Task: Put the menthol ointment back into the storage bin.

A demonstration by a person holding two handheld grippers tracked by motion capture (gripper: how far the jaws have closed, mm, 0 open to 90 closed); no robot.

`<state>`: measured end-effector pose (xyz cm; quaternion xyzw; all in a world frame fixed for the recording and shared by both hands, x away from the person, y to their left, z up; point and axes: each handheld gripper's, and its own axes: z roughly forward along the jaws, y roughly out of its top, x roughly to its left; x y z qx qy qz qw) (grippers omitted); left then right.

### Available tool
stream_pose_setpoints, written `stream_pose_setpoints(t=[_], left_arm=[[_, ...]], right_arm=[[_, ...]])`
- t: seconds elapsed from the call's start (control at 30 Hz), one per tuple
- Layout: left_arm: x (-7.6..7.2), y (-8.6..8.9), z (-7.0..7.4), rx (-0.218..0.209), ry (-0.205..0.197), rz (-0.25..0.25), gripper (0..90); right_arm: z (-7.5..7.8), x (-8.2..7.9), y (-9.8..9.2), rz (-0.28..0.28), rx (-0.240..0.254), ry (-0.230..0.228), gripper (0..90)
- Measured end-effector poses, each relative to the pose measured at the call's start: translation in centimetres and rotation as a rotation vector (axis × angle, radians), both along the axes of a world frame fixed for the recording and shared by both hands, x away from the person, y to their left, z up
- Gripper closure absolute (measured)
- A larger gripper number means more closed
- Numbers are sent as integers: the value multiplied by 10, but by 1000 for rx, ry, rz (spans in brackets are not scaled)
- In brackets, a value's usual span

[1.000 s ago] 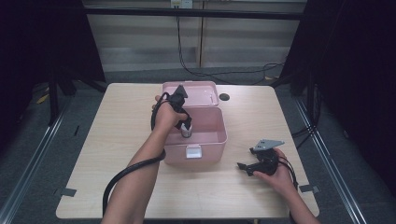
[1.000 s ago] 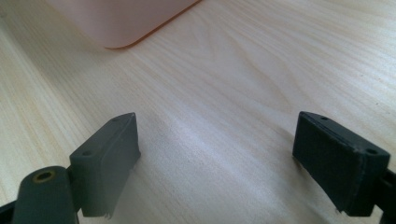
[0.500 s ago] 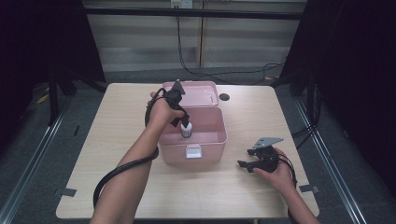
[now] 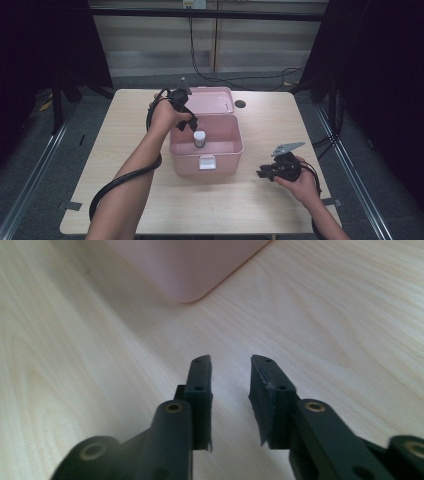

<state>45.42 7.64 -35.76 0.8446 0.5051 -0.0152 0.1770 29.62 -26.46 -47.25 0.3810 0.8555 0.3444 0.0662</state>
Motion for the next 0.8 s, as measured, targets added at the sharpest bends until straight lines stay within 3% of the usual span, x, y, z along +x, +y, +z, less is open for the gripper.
stream_pose_setpoints(t=[0.3, 0.47, 0.57, 0.8], left_arm=[[1, 7, 10, -13, -9, 14, 295], [1, 13, 16, -17, -6, 25, 274], [2, 17, 19, -15, -9, 24, 260], [2, 24, 24, -30, -19, 36, 227]], right_arm=[[23, 0, 13, 69, 4, 33, 895], [35, -1, 24, 122, -10, 45, 900], [42, -1, 30, 140, 16, 50, 900], [55, -3, 46, 193, 26, 42, 900]])
